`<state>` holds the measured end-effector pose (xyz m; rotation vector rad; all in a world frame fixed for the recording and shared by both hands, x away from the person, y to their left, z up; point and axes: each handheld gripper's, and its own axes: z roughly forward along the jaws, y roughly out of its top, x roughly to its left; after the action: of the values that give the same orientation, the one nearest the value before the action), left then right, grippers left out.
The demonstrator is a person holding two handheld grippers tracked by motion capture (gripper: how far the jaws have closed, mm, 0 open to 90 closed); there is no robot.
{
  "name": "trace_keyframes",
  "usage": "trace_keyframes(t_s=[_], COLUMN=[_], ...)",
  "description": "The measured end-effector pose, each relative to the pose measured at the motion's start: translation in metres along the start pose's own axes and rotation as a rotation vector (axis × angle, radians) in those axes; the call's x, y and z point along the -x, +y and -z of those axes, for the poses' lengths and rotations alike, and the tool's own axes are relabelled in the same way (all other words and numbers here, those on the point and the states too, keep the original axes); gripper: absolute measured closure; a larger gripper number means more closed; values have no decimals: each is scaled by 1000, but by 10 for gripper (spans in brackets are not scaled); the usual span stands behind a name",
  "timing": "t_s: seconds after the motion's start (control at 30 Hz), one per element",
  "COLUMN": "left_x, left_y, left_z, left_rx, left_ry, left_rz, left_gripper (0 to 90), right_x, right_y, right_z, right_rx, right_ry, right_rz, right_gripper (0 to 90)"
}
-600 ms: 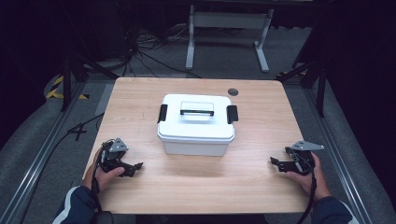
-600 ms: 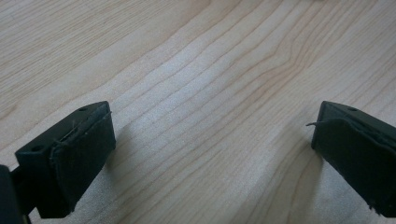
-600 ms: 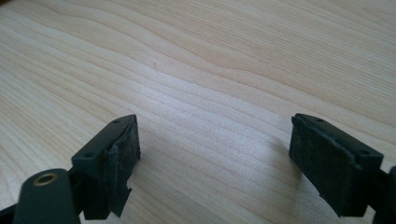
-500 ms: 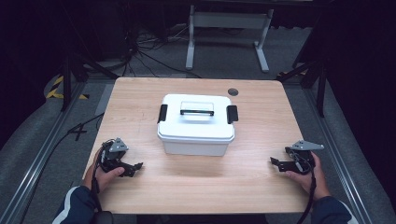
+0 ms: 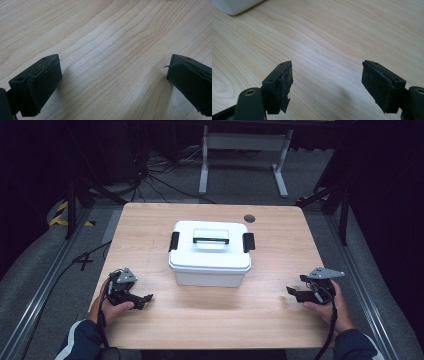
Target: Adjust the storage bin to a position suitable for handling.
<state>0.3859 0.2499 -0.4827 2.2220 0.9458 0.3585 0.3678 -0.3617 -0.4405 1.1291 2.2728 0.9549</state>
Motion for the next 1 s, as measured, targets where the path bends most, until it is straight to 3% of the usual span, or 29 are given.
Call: trace_keyframes(t_s=[0.2,0.43,0.57,1.0], left_x=[0,0,0,0], left_y=[0,0,0,0], left_z=[0,0,0,0], left_rx=[1,2,3,1], left_ry=[0,1,3,0], left_rz=[5,5,2,6], left_gripper=[3,3,3,3], right_x=[-10,-12,-13,-23], right_y=[23,46,69,124], right_z=[5,9,14,18], right_rx=[18,58,87,98], right_ry=[24,46,59,88], right_rz=[54,93,127,216], right_gripper=[285,312,332,355])
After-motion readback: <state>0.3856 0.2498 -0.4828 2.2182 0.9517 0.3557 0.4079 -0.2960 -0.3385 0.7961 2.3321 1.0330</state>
